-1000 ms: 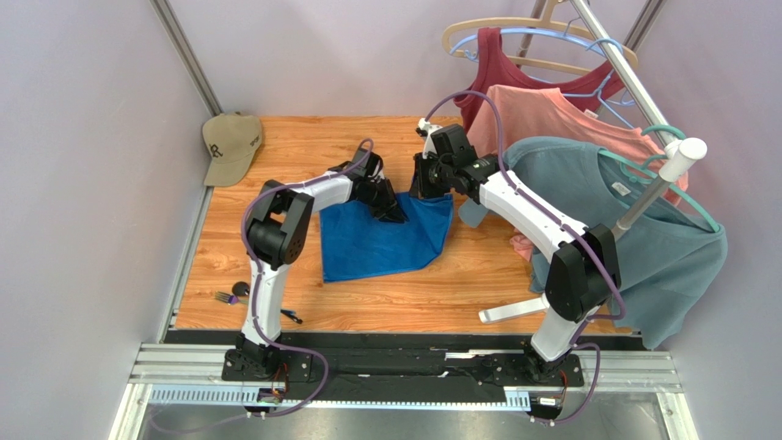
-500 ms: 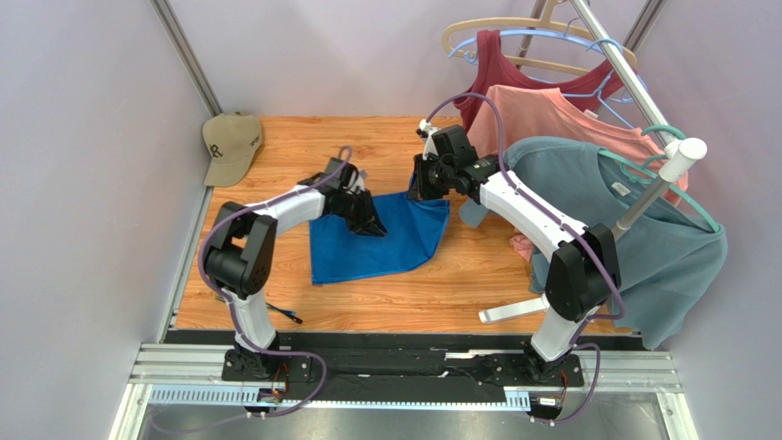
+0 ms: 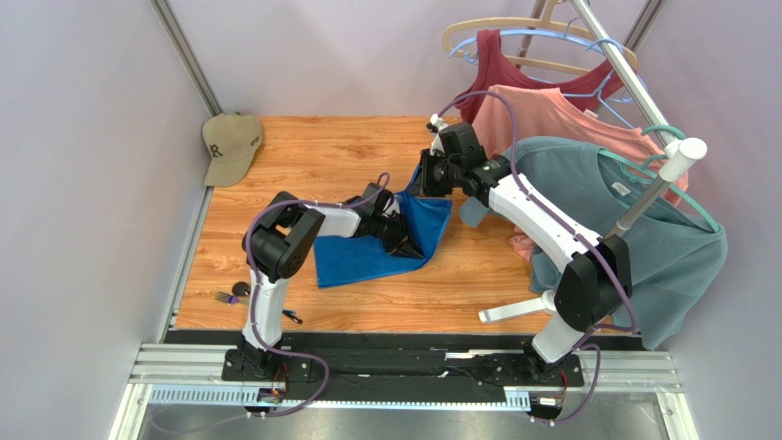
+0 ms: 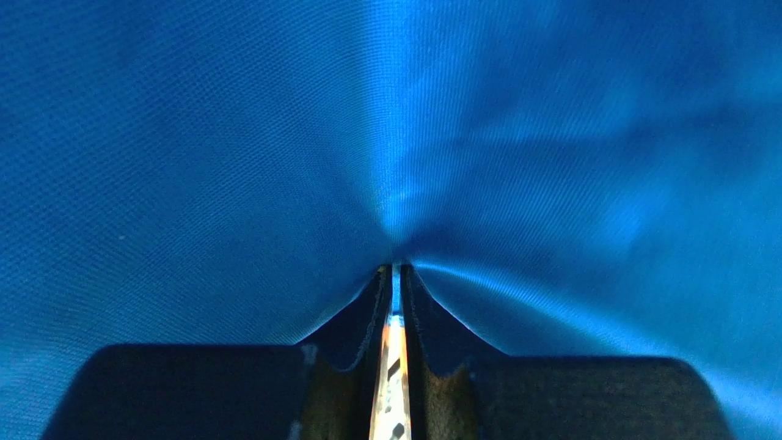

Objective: Fold the napkin into a case and place the utensils inside
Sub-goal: Fold the rectangle-folded napkin at the center of the board.

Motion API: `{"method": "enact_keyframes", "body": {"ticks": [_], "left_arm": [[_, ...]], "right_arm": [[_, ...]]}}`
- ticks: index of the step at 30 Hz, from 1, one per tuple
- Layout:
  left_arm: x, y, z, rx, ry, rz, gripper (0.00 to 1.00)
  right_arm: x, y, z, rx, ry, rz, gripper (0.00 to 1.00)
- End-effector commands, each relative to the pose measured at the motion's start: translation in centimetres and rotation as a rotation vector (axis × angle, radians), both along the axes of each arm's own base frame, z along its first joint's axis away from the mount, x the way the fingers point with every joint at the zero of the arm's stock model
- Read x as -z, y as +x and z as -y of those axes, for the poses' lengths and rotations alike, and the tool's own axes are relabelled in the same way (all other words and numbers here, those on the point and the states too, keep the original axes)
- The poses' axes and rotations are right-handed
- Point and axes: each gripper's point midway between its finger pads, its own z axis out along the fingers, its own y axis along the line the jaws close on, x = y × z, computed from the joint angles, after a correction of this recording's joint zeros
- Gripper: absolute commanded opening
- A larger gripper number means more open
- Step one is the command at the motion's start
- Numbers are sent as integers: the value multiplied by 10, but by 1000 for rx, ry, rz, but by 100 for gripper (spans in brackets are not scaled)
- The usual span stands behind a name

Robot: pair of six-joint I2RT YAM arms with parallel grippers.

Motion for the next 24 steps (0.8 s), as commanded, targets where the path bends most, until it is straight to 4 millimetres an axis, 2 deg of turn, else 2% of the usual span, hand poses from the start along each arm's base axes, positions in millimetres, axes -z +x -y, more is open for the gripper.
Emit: {"method": "enact_keyframes", "body": {"ticks": [1,6,7,9,10,12,13,16,18,19,21,22,24], "left_arm": [[-5,8,-1,-21,22,85,17],[-37,6,-28,-14,75,145,24],[-50,9,-39,-28,72,159,24],[-53,8,-55,-51,85,155,25],[-64,14,-68,-78,80,174,25],[-63,14,-85,-103,96,171,25],[-61,20,-102,-136,137,186,25],[-47,33,-124,-169,166,165,24],[-47,47,-123,-174,153,176,24],[-35,52,-122,-171,168,155,24],[-32,64,-114,-172,155,158,24],[-18,65,-112,-176,167,123,23],[-11,70,-102,-169,159,121,23]], "right_arm": [[-29,-3,-9,9,101,35,0],[-30,-9,-7,-1,99,40,0],[-29,-9,-6,0,92,40,0],[-30,-9,-6,-4,80,47,0],[-30,-9,-6,-7,78,46,0],[-28,-11,-6,-15,47,49,0],[-30,-9,-5,-7,32,65,0],[-31,-12,-7,-23,30,64,0],[-32,-14,-10,-28,30,65,0],[-33,-15,-10,-27,31,66,0],[-37,-16,-13,-33,34,69,0],[-37,-15,-12,-27,28,70,0],[-42,-16,-15,-28,30,81,0]]}}
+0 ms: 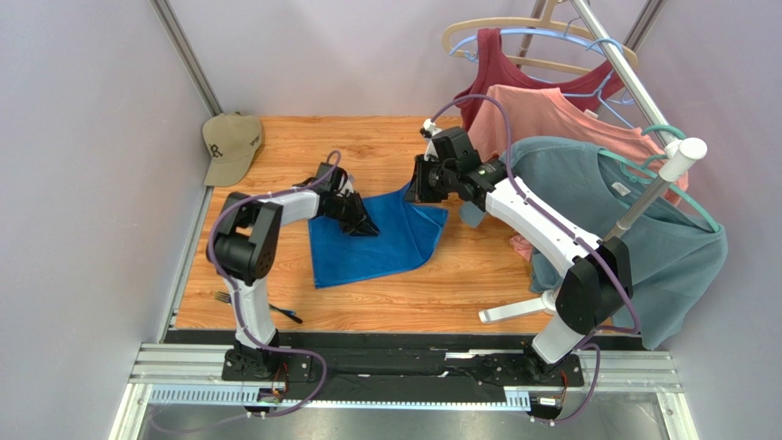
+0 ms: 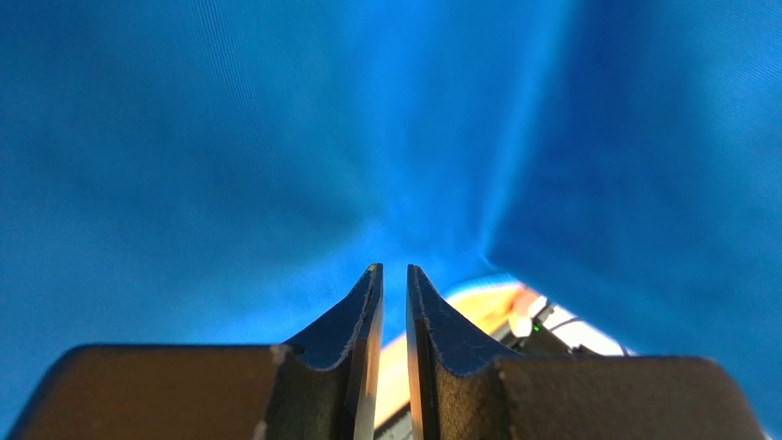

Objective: Fold the napkin into a case and place the utensils inside
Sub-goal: Fold the rectangle-folded napkin at the center of the board.

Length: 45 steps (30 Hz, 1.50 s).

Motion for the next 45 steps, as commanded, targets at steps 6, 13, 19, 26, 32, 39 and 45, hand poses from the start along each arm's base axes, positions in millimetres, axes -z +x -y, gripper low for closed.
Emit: {"method": "enact_keyframes", "body": {"ticks": [6,13,19,26,32,39,45], "left_arm": [[30,8,57,68,-46,-39,22],[19,16,73,82,-64,-22,22],[-11,3,41,86,-18,29,23],[-27,-40,-47,22,142,50,24],[8,-63,-94,-38,240,5,24],[38,-66,-87,-95,199,-51,22],[49,-67,-82,-87,172,-83,22]], "right_arm": [[-47,9,-18,9,69,85,0],[-33,11,-33,15,84,43,0],[-23,10,-32,14,64,31,0],[-12,1,-35,-19,44,9,0],[-4,-8,-51,-57,30,-15,0],[13,-19,-95,-47,102,-91,0],[45,-17,-129,47,215,-210,0]]}}
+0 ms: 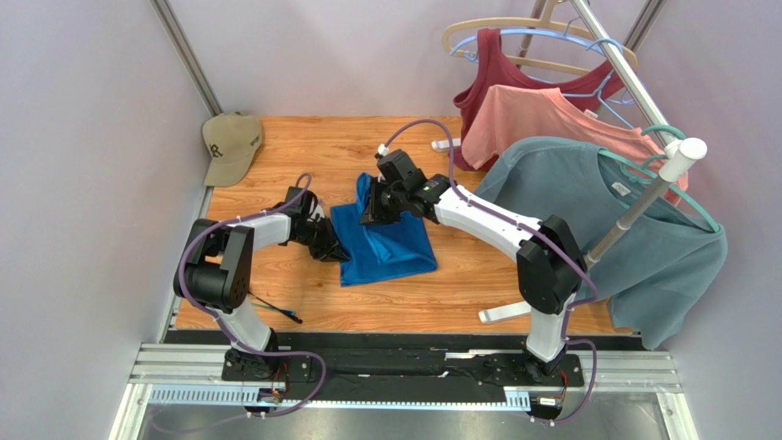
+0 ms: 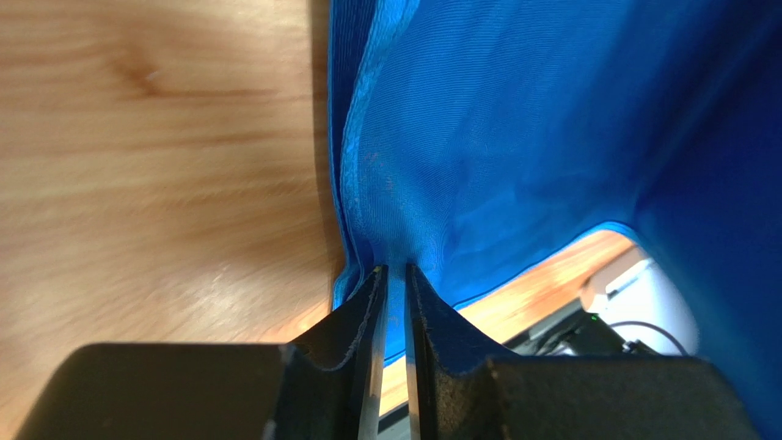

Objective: Fold the napkin into a case and place the utensils inside
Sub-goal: Fold the rectangle-folded napkin at the center of the board.

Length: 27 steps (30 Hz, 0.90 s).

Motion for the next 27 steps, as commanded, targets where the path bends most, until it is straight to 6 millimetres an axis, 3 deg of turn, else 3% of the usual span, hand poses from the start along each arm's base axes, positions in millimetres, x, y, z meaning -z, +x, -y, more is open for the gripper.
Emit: {"method": "enact_keyframes", "body": {"ticks": [1,5,8,9,14,22,27], "left_arm": [[23,-2,-7,-15,44,-14,22],[18,1,-7,-13,49,6,21],[12,2,-8,-8,54,10,22],[10,2,-8,-6,56,21,22],[4,0,-13,-8,83,32,22],[-21,-3,-22,-47,116,71,21],[-8,-4,-23,-61,130,29,19]], "right_arm": [[1,10,-33,81,142,-52,0],[31,12,-47,99,166,-127,0],[36,14,-57,68,187,-135,0],[46,15,-58,65,175,-148,0],[56,13,-66,48,181,-188,0],[65,11,-66,48,173,-210,0],[69,11,-69,58,183,-237,0]]}}
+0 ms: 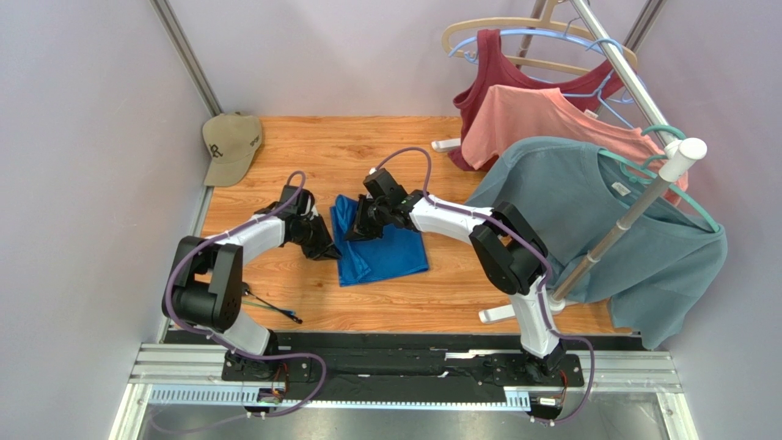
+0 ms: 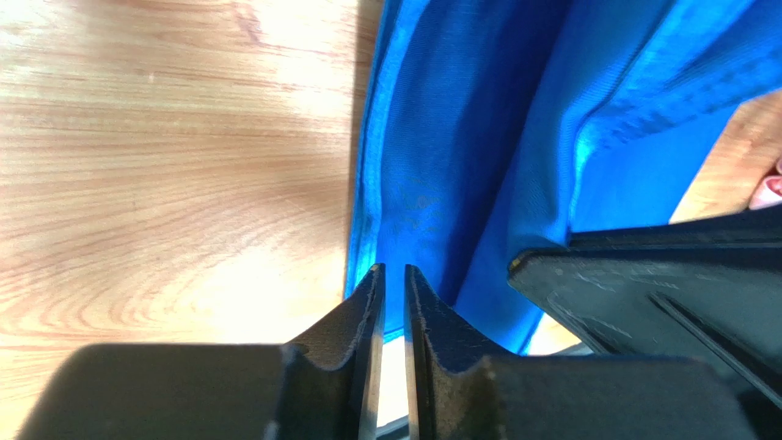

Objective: Fold the napkin into a case and place the utensils inside
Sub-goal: Fold the rectangle-folded napkin at the center of the board.

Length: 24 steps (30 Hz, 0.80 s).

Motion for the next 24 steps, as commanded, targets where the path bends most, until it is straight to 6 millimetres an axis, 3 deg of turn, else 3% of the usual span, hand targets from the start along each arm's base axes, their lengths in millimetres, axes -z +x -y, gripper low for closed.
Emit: {"method": "enact_keyframes", "body": {"ticks": [1,9,17,21,24], "left_arm": [[12,-3,-1,-9,12,-45,18],[33,-12,5,-11,-27,-99,14],[15,-13,1,-9,-14,-53,14],[-12,-16,-3,7,-1,-8,24],[-44,-14,-15,6,48,81,36]], "right_arm": [[-15,10,-17,19,73,0,0],[-5,18,-23,36,76,-25,0],[8,22,-17,39,46,-24,2],[-2,22,-14,-51,84,2,46],[-24,22,7,-124,93,81,66]]}}
